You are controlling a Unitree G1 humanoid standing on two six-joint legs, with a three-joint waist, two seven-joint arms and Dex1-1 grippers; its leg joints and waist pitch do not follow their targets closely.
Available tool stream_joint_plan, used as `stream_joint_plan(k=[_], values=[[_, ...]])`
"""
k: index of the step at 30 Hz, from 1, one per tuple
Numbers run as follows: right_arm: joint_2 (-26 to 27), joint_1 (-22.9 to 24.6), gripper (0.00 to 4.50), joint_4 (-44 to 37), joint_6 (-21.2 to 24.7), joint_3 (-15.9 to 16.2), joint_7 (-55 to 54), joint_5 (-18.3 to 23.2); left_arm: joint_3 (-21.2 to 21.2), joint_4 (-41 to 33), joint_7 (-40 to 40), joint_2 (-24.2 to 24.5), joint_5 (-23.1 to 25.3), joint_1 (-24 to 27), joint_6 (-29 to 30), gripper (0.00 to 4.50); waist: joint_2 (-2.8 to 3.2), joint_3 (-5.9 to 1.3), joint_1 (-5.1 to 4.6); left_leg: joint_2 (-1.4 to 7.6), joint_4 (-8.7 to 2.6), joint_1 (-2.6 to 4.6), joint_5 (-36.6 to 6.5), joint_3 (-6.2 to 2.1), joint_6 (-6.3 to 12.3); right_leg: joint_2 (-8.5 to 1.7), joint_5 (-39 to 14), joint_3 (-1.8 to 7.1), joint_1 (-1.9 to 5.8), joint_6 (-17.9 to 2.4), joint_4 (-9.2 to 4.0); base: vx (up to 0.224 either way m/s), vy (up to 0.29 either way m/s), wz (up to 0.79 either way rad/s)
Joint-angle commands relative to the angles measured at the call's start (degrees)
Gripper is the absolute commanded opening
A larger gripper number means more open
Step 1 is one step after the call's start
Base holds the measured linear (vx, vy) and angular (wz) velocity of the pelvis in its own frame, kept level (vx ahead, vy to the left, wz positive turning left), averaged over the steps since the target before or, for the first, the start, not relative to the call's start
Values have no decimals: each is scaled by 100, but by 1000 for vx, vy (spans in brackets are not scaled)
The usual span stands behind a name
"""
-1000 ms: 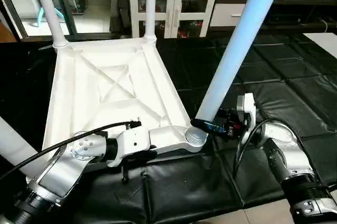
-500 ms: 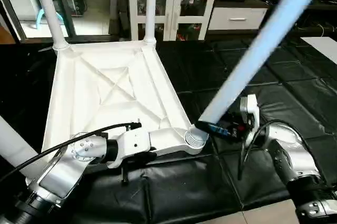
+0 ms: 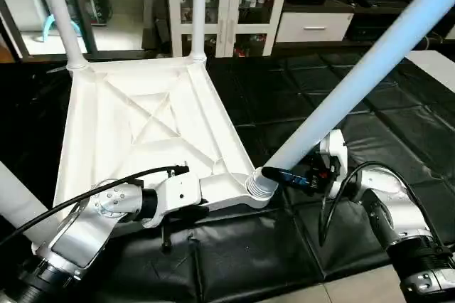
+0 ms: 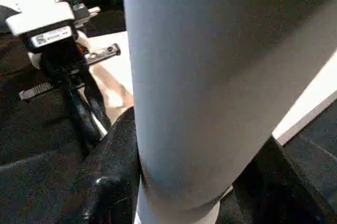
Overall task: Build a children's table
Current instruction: Insert table leg to table base
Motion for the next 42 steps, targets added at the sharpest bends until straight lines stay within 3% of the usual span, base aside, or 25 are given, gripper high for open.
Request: stream_joint_plan(k=[1,3,5,7,8,10,12,13,14,15,16,17,18,19,20,21,22,23,24,25,26,28,30,34,42], values=[[-159,247,186,705,387,150,-315,-635,-378,182,-206,114,271,138,36,0,99,-16,-90,312,-530,276,-4481,-342,-489,-276,-3804,112,-191,-270,-662,0,0,0],[-166,190,186,766,403,146,-333,-636,-389,189,-204,125,290,136,22,0,143,11,-128,318,-571,304,-4738,-375,-533,-250,-3714,37,-183,-257,-680,0,0,0],[-171,143,186,794,433,154,-298,-627,-393,192,-207,129,296,134,20,0,209,62,-193,342,-684,351,-5287,-417,-641,-164,-3343,-123,-136,-294,-670,0,0,0],[-180,-77,186,943,475,232,-220,-653,-403,197,-223,141,299,127,19,0,248,79,-216,367,-818,289,-5571,-425,-720,-129,-2929,-199,-17,-346,-578,0,0,0],[-180,-83,186,947,476,234,-219,-654,-403,197,-223,141,299,127,19,0,239,74,-201,368,-856,294,-5591,-372,-709,-126,-2797,-194,-6,-394,-538,0,0,0],[-177,-281,186,1069,518,287,-167,-690,-407,197,-237,144,306,126,20,0,204,88,-206,336,-845,331,-5525,-317,-667,-130,-2964,-210,-43,-403,-565,0,0,0],[-200,-480,186,1218,577,359,-102,-760,-410,196,-242,144,309,127,19,0,137,124,-213,252,-671,454,-5125,-298,-529,-245,-3847,-219,-135,-190,-804,0,0,0],[-243,-589,186,1315,584,437,-14,-837,-415,182,-241,145,309,134,24,0,147,152,-252,229,-607,473,-4987,-347,-477,-282,-4288,-313,-104,-38,-903,0,0,0],[-269,-658,186,1381,590,484,51,-878,-418,169,-238,146,310,141,29,0,226,205,-245,281,-749,422,-5172,-337,-509,-190,-4047,-507,27,-46,-841,0,0,0],[-284,-698,186,1418,593,510,90,-901,-419,160,-237,147,310,145,32,0,227,217,-233,352,-952,226,-5356,-321,-538,-115,-3599,-578,246,-86,-571,0,0,0],[-305,-755,186,1473,598,549,152,-930,-421,146,-236,150,309,153,38,0,366,250,238,549,-1604,-483,-6099,-70,-831,-24,-1728,-452,876,-369,766,-65,-44,18],[-327,-828,186,1543,590,601,215,-968,-424,127,-233,156,310,164,44,0,330,236,517,491,-1608,-494,-5976,177,-767,35,-1281,-428,754,-347,772,-65,-44,18],[-344,-895,186,1603,578,652,270,-1007,-427,113,-226,160,315,173,48,0,-65,-15,278,343,-1027,192,-4301,193,-652,-268,-3083,60,242,-232,327,57,-133,18],[-353,-946,186,1660,559,696,304,-1028,-427,108,-222,165,318,183,44,0,-201,100,331,16,434,578,-1468,-285,-173,-965,-5766,511,-447,-123,-883,109,-154,-17],[-393,-1040,186,1720,571,820,466,-1092,-425,97,-214,176,333,198,43,0,-93,88,401,-140,404,-113,-225,-623,89,-892,-5473,774,291,-317,-740,109,-154,-17],[-408,-1063,186,1732,569,861,513,-1120,-424,95,-209,180,344,200,40,0,-72,159,407,52,197,-196,-354,-636,-23,-873,-4942,629,308,-488,-619,111,-46,-26],[-438,-1104,186,1750,564,938,594,-1179,-425,90,-194,185,369,201,35,0,65,113,382,261,-300,-68,-855,-554,-252,-356,-2914,352,214,-868,-297,69,-6,-2],[-446,-1113,186,1753,558,958,610,-1197,-426,89,-190,186,375,202,33,0,63,7,310,335,-354,96,-890,-567,-121,-199,-1837,290,160,-977,-164,69,-6,-2],[-464,-1131,186,1761,529,1013,637,-1255,-428,86,-179,188,391,203,32,0,75,-19,201,430,-404,291,-1475,-452,-19,-201,-968,301,128,-1373,-132,-1,-15,23],[-498,-1170,186,1809,397,1136,671,-1425,-433,75,-161,178,417,199,39,0,96,-1,141,372,-438,179,-1522,-348,104,-233,-660,295,239,-1605,-149,0,0,0],[-499,-1176,186,1825,357,1163,672,-1467,-433,71,-158,173,420,196,45,0,130,3,146,387,-449,161,-1579,-334,92,-261,-771,295,255,-1629,-159,0,0,0],[-466,-1167,186,1858,326,1154,684,-1471,-445,66,-148,177,418,187,60,0,88,50,142,390,-488,151,-2127,-307,-54,-298,-1812,310,223,-1393,-271,0,0,0],[-451,-1151,186,1897,229,1187,648,-1483,-435,63,-154,177,442,192,61,0,81,37,135,394,-511,143,-2209,-320,-141,-315,-2092,323,232,-1236,-306,0,0,0],[-461,-1066,186,1914,39,1243,604,-1561,-430,43,-151,185,459,203,80,0,72,53,125,403,-536,164,-2361,-314,-192,-325,-2303,335,182,-1088,-354,0,0,0],[-339,-762,186,1828,105,977,402,-1316,-459,36,-123,176,496,203,167,0,49,55,134,409,-560,183,-2352,-280,-193,-322,-2228,352,167,-1060,-388,0,0,0]])
